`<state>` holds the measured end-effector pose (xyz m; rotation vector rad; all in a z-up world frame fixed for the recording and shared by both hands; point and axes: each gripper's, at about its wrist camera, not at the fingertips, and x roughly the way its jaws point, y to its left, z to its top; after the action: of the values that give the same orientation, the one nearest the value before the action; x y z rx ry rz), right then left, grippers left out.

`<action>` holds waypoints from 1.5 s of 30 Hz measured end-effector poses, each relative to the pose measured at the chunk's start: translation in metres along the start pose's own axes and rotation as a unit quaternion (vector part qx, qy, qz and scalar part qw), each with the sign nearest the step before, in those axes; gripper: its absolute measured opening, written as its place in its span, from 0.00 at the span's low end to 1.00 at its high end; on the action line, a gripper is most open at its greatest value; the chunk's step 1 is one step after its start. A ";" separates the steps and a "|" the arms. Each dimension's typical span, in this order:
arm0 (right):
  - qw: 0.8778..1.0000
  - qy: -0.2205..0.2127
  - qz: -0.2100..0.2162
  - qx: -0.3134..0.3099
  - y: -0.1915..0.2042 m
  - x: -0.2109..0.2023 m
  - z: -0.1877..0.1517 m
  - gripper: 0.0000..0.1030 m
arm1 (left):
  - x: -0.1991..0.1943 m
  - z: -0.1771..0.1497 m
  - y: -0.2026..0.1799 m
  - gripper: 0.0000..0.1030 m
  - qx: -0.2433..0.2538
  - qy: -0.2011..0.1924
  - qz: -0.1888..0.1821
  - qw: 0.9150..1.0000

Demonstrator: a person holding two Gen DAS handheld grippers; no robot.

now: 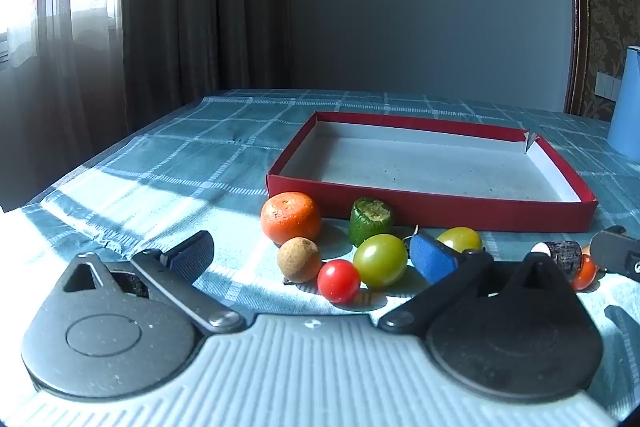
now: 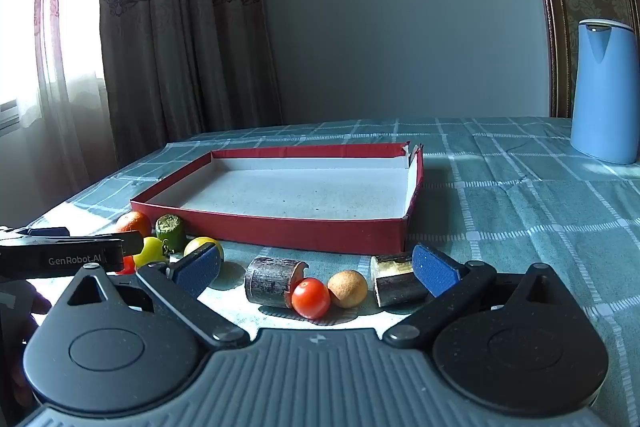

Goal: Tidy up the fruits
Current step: 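Move the right gripper toward the dark cylindrical wooden piece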

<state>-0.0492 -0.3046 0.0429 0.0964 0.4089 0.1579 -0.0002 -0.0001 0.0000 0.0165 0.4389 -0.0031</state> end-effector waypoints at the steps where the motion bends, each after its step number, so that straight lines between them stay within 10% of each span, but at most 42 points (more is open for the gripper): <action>1: 1.000 0.000 0.000 0.000 0.000 0.000 0.000 1.00 | 0.000 0.000 0.000 1.00 0.001 -0.001 0.000 1.000; 45: 0.998 0.056 0.020 0.028 -0.038 -0.010 -0.002 1.00 | 0.002 -0.002 0.002 1.00 -0.004 0.002 -0.008 1.000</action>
<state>-0.0541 -0.3436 0.0400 0.1512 0.5231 0.1925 0.0010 0.0019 -0.0025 0.0050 0.4424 -0.0176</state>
